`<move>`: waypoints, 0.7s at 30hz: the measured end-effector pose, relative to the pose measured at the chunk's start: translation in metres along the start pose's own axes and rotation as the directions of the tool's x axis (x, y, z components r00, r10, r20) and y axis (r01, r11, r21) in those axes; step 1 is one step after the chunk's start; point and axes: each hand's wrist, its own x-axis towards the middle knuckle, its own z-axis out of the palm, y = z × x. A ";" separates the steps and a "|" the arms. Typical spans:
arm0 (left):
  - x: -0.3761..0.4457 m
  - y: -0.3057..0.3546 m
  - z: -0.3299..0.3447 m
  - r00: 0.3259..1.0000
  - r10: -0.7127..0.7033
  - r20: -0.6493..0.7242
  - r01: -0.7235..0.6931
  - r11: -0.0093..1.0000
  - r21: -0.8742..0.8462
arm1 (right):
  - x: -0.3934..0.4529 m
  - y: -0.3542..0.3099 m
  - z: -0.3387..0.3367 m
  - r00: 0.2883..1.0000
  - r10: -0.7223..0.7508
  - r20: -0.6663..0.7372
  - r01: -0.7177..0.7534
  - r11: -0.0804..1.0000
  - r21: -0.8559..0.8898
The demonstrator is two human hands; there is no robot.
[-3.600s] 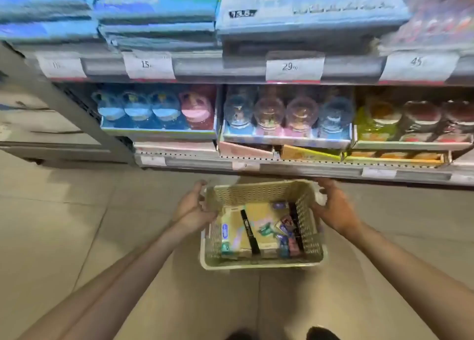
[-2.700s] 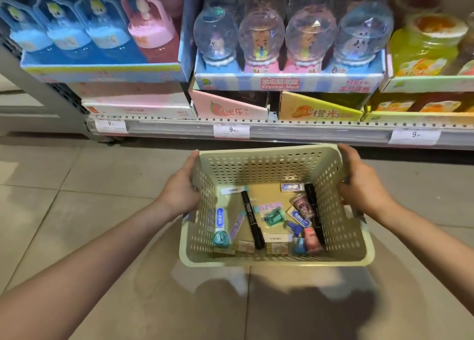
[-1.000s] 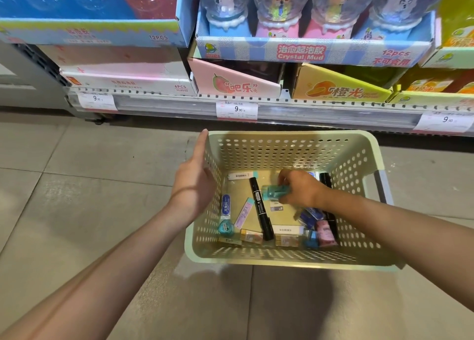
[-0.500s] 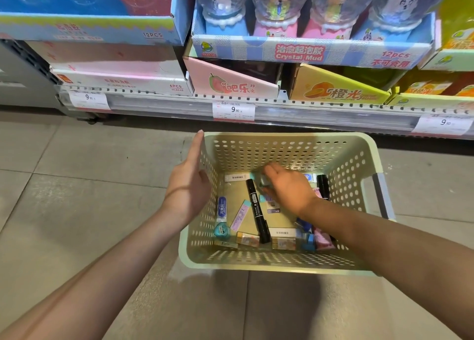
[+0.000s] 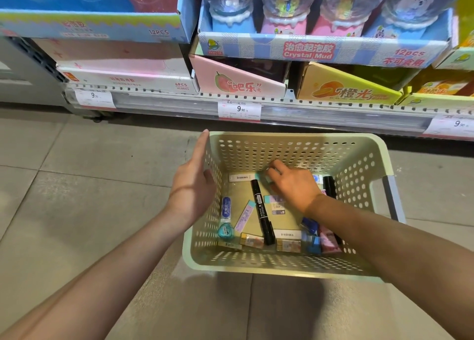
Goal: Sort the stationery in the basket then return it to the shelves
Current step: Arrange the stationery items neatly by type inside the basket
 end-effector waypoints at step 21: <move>0.003 -0.006 0.002 1.000 0.024 0.004 -0.024 0.999 0.034 | -0.001 0.011 0.011 0.996 -0.061 -0.065 0.063 0.998 0.029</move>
